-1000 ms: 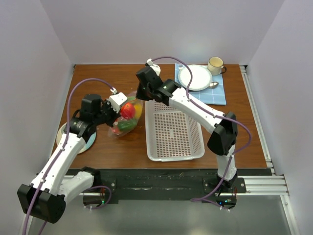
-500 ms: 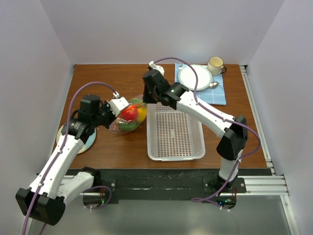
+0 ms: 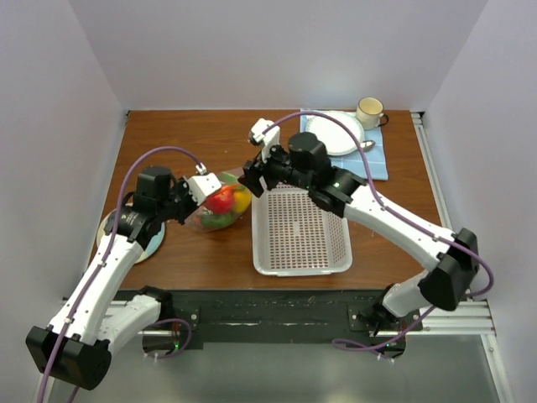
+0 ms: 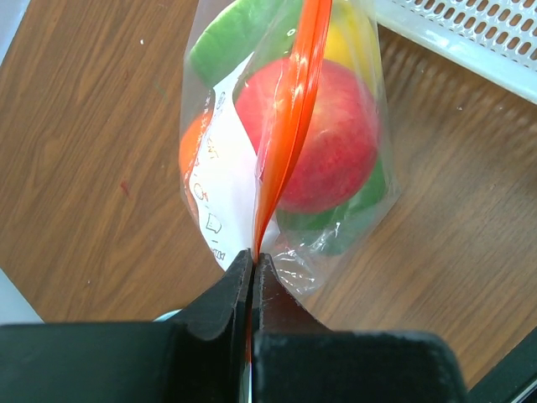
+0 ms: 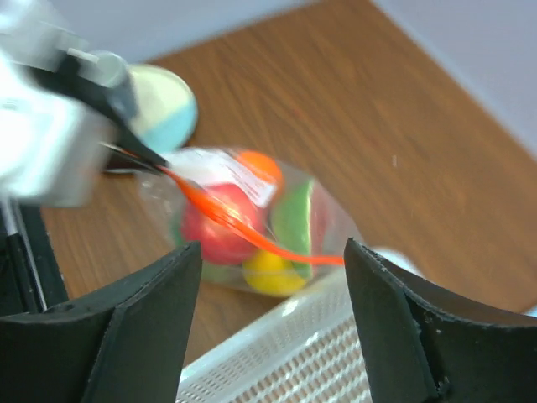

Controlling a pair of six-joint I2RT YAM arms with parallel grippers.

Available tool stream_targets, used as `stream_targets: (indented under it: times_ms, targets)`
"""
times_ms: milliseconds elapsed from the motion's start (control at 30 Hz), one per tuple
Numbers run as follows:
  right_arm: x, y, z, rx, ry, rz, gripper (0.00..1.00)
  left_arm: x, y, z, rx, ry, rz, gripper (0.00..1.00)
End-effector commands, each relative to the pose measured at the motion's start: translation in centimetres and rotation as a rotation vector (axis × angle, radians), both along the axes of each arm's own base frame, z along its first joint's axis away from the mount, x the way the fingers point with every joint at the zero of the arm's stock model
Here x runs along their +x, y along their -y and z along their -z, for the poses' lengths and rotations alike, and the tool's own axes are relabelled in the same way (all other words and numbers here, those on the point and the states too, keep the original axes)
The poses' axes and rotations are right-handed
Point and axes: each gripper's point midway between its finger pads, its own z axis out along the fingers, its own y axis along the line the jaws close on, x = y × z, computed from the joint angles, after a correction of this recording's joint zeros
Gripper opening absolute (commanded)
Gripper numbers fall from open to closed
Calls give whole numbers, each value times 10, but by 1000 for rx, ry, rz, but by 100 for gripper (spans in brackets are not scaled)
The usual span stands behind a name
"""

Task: Open the zip-top bag and remove the fake food

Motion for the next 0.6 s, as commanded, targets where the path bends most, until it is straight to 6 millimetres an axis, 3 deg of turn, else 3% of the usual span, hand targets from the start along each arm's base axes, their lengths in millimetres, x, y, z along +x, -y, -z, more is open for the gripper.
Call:
stream_targets:
  times_ms: [0, 67, 267, 567]
  targets:
    - [-26, -20, -42, 77, 277, -266, 99, 6, 6, -10, -11, 60, 42, 0]
    - [-35, -25, -35, 86, 315, -341, 99, 8, 10, -16, -14, 79, 73, 0]
    - [-23, -22, -14, -34, 373, -301, 99, 15, 20, -39, 11, 112, 174, 0]
    - [-9, -38, 5, -133, 438, -326, 98, 17, 29, -46, 27, 102, 262, 0]
